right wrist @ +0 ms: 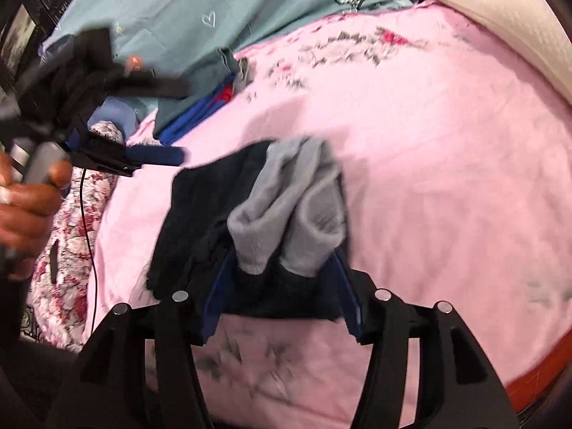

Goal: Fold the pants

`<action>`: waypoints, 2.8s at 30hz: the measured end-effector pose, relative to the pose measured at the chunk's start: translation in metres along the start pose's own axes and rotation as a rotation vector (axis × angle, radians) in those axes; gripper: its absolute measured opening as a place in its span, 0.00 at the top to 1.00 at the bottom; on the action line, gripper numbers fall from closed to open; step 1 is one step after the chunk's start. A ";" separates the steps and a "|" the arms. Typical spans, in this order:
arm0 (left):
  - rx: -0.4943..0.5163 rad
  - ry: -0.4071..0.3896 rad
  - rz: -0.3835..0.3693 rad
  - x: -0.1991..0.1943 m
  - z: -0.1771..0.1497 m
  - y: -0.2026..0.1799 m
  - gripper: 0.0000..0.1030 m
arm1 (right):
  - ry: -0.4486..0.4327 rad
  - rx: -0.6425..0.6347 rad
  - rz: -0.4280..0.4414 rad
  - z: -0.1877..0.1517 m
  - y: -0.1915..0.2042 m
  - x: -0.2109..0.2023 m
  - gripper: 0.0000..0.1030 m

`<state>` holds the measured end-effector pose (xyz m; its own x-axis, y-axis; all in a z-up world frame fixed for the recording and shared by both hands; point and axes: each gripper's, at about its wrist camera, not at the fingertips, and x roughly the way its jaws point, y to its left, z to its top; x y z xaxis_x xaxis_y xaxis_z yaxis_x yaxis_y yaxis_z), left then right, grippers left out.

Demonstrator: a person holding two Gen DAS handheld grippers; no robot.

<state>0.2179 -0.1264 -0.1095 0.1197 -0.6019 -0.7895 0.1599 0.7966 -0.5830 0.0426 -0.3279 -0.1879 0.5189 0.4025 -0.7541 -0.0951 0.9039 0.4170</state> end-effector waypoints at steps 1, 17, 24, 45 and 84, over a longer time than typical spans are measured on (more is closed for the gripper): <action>-0.007 -0.029 0.029 -0.006 -0.004 0.008 0.18 | -0.022 0.000 -0.009 0.006 -0.002 -0.011 0.46; 0.270 -0.155 0.340 0.065 -0.100 0.033 0.18 | 0.062 -0.088 -0.077 0.021 -0.009 0.060 0.51; 0.053 -0.327 0.193 -0.033 -0.118 0.052 0.17 | -0.007 -0.149 -0.053 0.058 0.022 -0.007 0.49; -0.443 -0.380 0.084 0.013 -0.179 0.119 0.27 | 0.749 -0.671 0.305 0.136 0.144 0.216 0.50; -0.235 -0.418 0.428 -0.031 -0.139 0.055 0.34 | 0.489 -0.552 0.520 0.120 0.088 0.059 0.51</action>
<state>0.0871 -0.0564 -0.1433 0.5046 -0.1618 -0.8481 -0.1996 0.9338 -0.2969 0.1665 -0.2420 -0.1346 -0.1111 0.6824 -0.7225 -0.6764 0.4808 0.5580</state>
